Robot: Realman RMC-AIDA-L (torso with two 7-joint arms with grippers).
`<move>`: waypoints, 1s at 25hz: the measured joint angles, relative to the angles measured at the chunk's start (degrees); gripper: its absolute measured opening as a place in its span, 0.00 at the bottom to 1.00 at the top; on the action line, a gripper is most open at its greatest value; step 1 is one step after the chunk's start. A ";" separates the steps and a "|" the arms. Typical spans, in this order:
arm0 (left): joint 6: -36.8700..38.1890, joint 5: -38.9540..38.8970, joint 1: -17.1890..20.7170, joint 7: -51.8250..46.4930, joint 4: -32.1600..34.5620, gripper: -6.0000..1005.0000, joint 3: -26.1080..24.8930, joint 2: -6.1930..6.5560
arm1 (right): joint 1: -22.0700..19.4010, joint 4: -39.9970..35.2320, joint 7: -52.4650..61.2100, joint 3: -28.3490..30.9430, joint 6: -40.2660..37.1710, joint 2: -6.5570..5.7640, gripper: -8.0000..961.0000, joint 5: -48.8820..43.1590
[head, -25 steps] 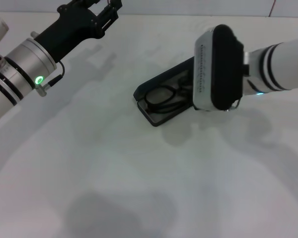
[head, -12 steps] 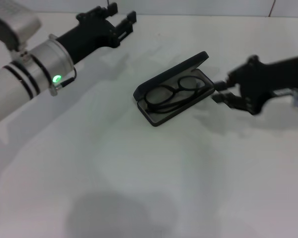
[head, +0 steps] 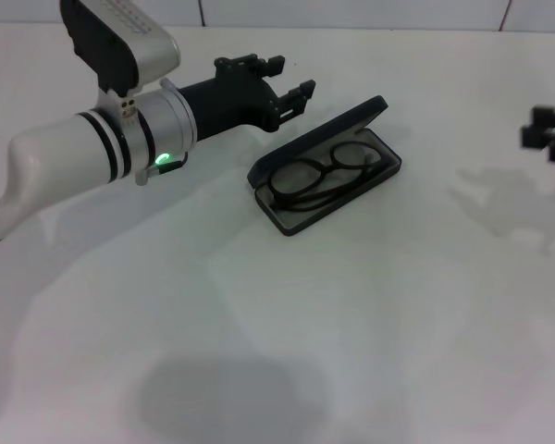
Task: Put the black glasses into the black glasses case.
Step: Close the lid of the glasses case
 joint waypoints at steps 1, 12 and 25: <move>-0.01 0.27 0.00 -0.27 0.04 0.54 0.23 0.01 | -0.15 1.39 -0.07 1.61 0.24 -0.21 0.25 0.96; -1.34 7.26 -1.35 -3.52 -0.06 0.54 0.79 -0.27 | 0.08 4.56 -0.20 2.34 2.33 -0.19 0.50 1.69; -0.25 7.14 0.92 -2.83 1.23 0.54 9.13 -0.48 | -0.45 4.96 -0.20 2.51 2.14 -0.19 0.59 1.73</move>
